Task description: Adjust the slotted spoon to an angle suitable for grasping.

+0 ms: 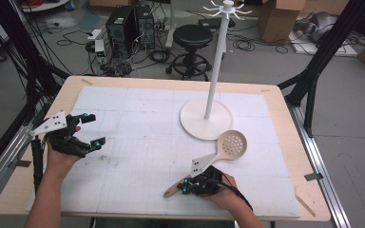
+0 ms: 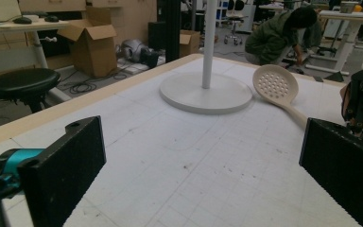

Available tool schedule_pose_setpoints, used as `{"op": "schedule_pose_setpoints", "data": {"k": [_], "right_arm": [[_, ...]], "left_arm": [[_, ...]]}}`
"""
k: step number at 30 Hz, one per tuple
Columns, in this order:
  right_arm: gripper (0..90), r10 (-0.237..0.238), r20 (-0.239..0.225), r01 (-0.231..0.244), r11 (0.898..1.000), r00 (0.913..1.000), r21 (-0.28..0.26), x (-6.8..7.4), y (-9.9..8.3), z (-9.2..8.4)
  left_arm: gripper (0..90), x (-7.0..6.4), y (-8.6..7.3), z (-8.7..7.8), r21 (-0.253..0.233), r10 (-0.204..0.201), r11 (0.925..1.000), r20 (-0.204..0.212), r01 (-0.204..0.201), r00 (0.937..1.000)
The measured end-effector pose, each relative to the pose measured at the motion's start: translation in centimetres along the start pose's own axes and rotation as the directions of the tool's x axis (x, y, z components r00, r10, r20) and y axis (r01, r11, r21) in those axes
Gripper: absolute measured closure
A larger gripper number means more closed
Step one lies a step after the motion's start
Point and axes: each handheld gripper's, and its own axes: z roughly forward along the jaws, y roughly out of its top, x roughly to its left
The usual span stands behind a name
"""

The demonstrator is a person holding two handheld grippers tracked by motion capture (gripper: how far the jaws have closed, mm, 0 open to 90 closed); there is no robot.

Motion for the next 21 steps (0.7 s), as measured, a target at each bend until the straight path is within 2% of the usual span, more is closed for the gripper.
{"op": "schedule_pose_setpoints", "data": {"k": [6, 10, 12, 15, 16, 18, 21], "right_arm": [[90.0, 0.034, 0.035, -0.034, 0.999, 0.9988, -0.014, -0.6, 0.7, 0.8], [90.0, 0.060, 0.080, -0.059, 0.998, 0.9950, -0.013, -1.1, 1.6, 1.5], [90.0, 0.068, 0.115, -0.068, 0.998, 0.9911, -0.004, -1.5, 1.9, 1.7], [90.0, 0.096, 0.133, -0.095, 0.995, 0.9866, -0.010, -2.0, 2.1, 1.9], [90.0, 0.126, 0.160, -0.125, 0.992, 0.9791, -0.013, -2.5, 2.2, 2.0], [90.0, 0.153, 0.179, -0.153, 0.988, 0.9718, -0.013, -2.9, 2.1, 2.0], [90.0, 0.168, 0.191, -0.167, 0.986, 0.9671, -0.020, -3.4, 2.0, 2.0]], "left_arm": [[1.7, 0.0, 0.0, 0.0, 0.004, -0.001, 1.0000, -0.003, 0.001, 1.0000], [1.7, 0.0, 0.0, 0.1, 0.004, 0.003, 1.0000, 0.000, -0.003, 1.0000], [1.7, 0.0, -0.1, 0.2, 0.009, 0.001, 1.0000, 0.000, -0.001, 1.0000], [1.7, 0.0, -0.1, 0.2, 0.006, 0.001, 1.0000, 0.000, -0.001, 1.0000], [1.7, 0.0, 0.0, 0.2, 0.004, 0.005, 1.0000, 0.003, -0.005, 1.0000], [1.7, 0.0, 0.0, 0.2, 0.003, 0.003, 1.0000, 0.001, -0.003, 1.0000], [1.7, 0.0, 0.0, 0.1, 0.002, 0.004, 1.0000, 0.001, -0.004, 1.0000]]}}
